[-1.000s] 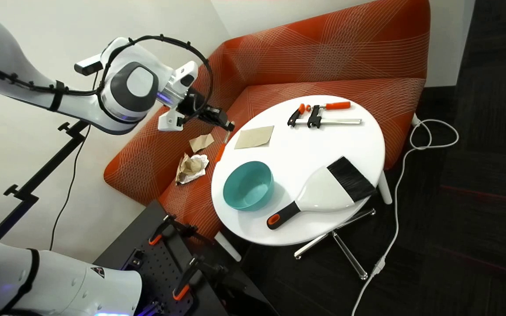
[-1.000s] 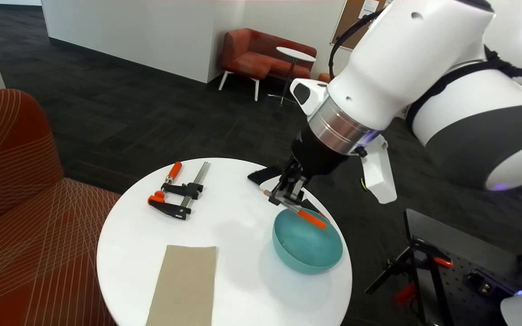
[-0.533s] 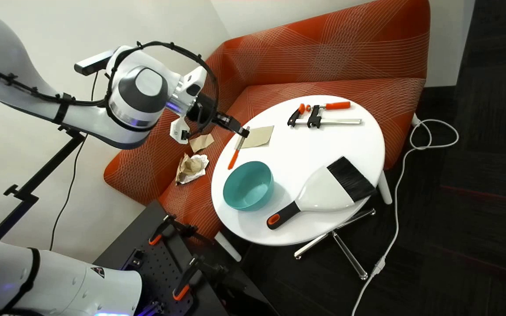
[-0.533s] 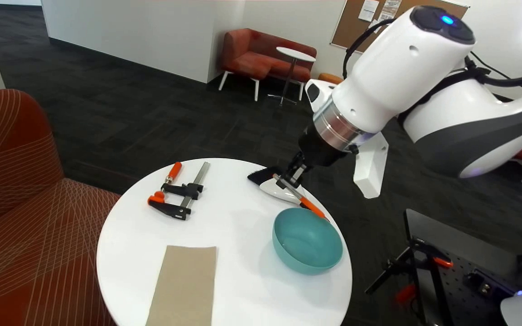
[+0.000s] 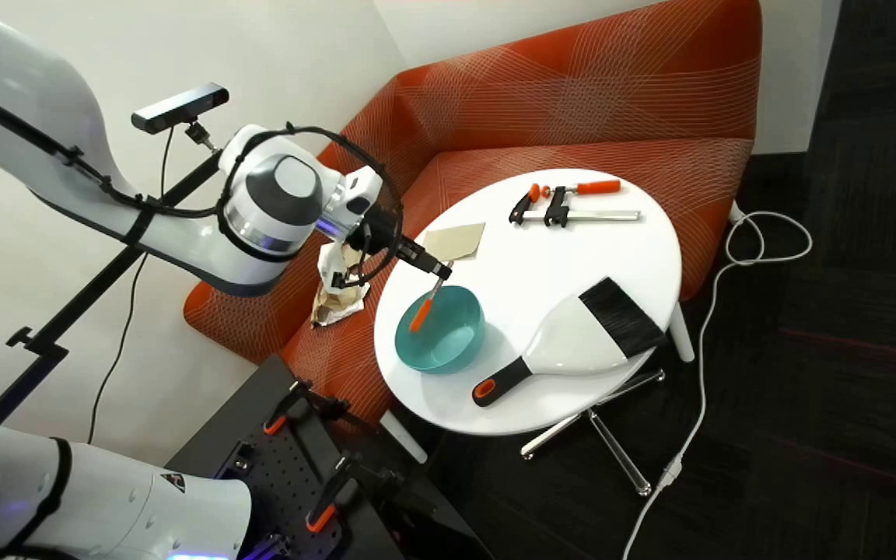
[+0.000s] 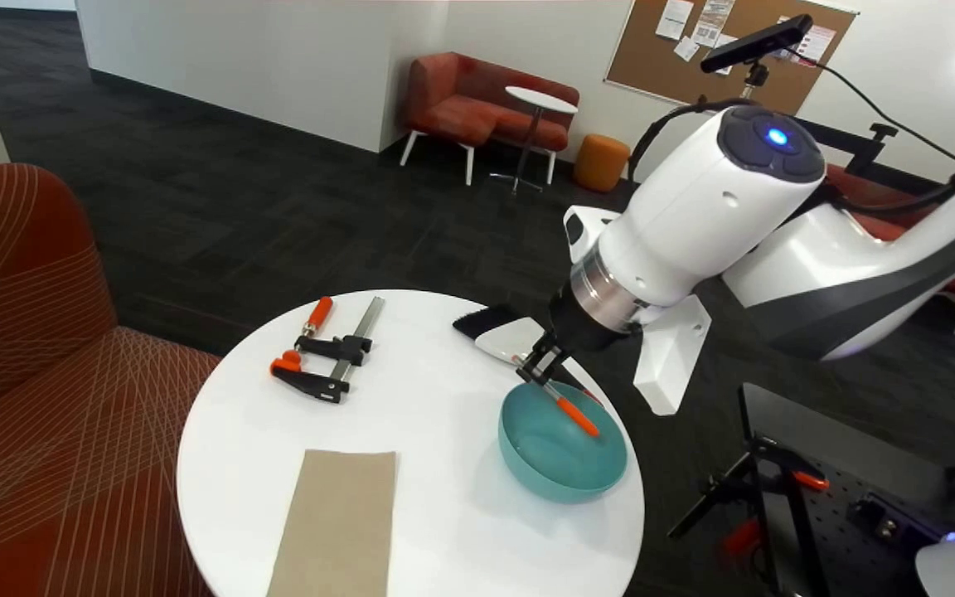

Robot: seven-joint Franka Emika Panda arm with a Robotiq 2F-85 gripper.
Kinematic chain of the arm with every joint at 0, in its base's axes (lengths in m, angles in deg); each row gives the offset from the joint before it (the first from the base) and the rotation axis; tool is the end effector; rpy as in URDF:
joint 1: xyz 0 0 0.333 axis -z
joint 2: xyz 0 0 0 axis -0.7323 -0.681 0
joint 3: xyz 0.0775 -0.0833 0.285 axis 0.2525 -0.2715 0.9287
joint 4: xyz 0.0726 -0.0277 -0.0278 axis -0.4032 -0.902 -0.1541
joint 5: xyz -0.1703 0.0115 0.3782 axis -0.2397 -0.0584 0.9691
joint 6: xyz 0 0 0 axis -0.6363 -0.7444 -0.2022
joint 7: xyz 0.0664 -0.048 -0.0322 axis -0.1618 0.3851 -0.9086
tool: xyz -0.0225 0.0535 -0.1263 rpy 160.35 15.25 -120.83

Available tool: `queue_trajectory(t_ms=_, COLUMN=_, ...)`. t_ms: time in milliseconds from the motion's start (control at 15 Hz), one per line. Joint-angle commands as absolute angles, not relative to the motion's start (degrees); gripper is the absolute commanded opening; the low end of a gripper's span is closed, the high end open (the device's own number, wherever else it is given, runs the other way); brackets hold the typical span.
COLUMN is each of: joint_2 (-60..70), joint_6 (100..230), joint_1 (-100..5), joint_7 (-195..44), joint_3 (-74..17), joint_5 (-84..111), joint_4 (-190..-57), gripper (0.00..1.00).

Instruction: Pick up the pen from the table and put it the light blue bowl.

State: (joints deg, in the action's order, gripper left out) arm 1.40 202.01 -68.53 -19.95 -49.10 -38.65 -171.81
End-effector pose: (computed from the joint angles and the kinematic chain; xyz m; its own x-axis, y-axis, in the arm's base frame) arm 0.4872 0.0091 0.1137 0.9525 -0.0763 0.2950 -0.1479 -0.9621 0.2290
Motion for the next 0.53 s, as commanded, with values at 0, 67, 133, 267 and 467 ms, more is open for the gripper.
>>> queue_trajectory(t_ms=0, joint_2=-2.9, joint_6=206.1, joint_1=-71.3, joint_7=-12.6, joint_3=-52.5, joint_5=-42.8, joint_4=-170.7, gripper=0.03)
queue_trajectory(t_ms=67, joint_2=-3.7, joint_6=206.9, joint_1=-71.8, joint_7=-11.1, joint_3=-53.1, joint_5=-43.6, joint_4=-170.6, gripper=0.03)
queue_trajectory(t_ms=133, joint_2=-4.6, joint_6=207.7, joint_1=-72.4, joint_7=-9.8, joint_3=-53.7, joint_5=-44.2, joint_4=-170.4, gripper=0.03)
queue_trajectory(t_ms=267, joint_2=-6.1, joint_6=208.9, joint_1=-73.5, joint_7=-7.5, joint_3=-55.0, joint_5=-45.3, joint_4=-170.1, gripper=0.03)
queue_trajectory(t_ms=467, joint_2=-7.6, joint_6=210.5, joint_1=-75.7, joint_7=-5.0, joint_3=-56.9, joint_5=-46.3, joint_4=-170.0, gripper=0.40)
